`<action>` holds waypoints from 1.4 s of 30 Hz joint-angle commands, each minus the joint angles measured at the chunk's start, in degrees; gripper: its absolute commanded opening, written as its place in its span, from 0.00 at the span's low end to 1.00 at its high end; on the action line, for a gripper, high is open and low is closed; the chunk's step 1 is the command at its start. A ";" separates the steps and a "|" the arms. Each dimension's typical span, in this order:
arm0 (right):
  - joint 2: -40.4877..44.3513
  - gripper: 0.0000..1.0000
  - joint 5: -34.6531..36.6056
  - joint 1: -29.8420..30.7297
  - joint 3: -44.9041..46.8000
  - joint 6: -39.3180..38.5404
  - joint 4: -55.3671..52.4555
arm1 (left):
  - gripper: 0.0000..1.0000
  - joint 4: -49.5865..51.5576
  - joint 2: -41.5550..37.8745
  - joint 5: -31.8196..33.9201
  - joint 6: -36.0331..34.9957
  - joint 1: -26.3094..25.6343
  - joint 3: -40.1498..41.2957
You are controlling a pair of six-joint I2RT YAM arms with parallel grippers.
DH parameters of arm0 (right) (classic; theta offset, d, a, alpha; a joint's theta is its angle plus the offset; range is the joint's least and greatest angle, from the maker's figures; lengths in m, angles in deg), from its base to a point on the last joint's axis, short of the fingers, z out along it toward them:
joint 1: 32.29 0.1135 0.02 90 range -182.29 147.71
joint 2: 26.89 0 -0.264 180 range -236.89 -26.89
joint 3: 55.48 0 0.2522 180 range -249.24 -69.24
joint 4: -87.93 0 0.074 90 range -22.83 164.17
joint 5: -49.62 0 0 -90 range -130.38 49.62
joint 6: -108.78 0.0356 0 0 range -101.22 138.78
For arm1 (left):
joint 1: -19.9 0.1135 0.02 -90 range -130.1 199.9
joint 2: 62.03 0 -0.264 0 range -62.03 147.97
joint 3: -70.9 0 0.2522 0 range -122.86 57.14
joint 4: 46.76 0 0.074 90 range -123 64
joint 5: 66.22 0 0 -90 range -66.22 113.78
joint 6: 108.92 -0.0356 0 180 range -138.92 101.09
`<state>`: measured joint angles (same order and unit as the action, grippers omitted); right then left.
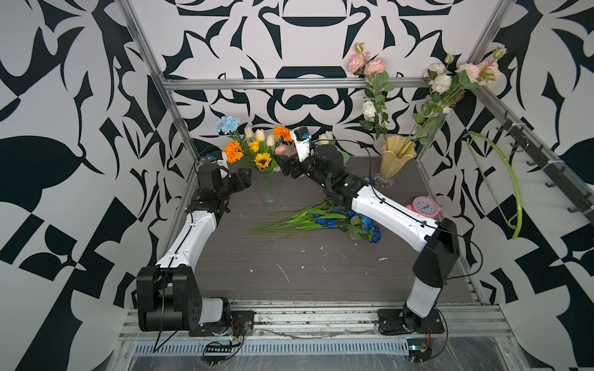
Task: Pick out blue flowers from the vase
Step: Place the flower at the center of the board, then pick up the flower from the vase.
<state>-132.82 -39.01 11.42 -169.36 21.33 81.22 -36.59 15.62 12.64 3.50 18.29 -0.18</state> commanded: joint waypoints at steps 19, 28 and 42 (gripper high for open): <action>-26.60 0.70 -4.53 1.12 -47.87 -7.17 -13.48 | 0.80 1.92 -3.39 2.54 -0.49 0.85 1.37; -30.02 0.67 -4.18 2.06 -52.03 -10.22 -10.80 | 0.80 -5.76 -6.10 -5.67 13.03 11.54 6.17; -30.43 0.67 -4.99 2.50 -51.29 -15.45 -8.58 | 0.78 -20.19 20.09 -17.67 27.37 16.72 -6.56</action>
<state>-165.05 -43.25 13.65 -219.91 7.82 68.65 -50.89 31.37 -0.29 26.30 34.95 -2.80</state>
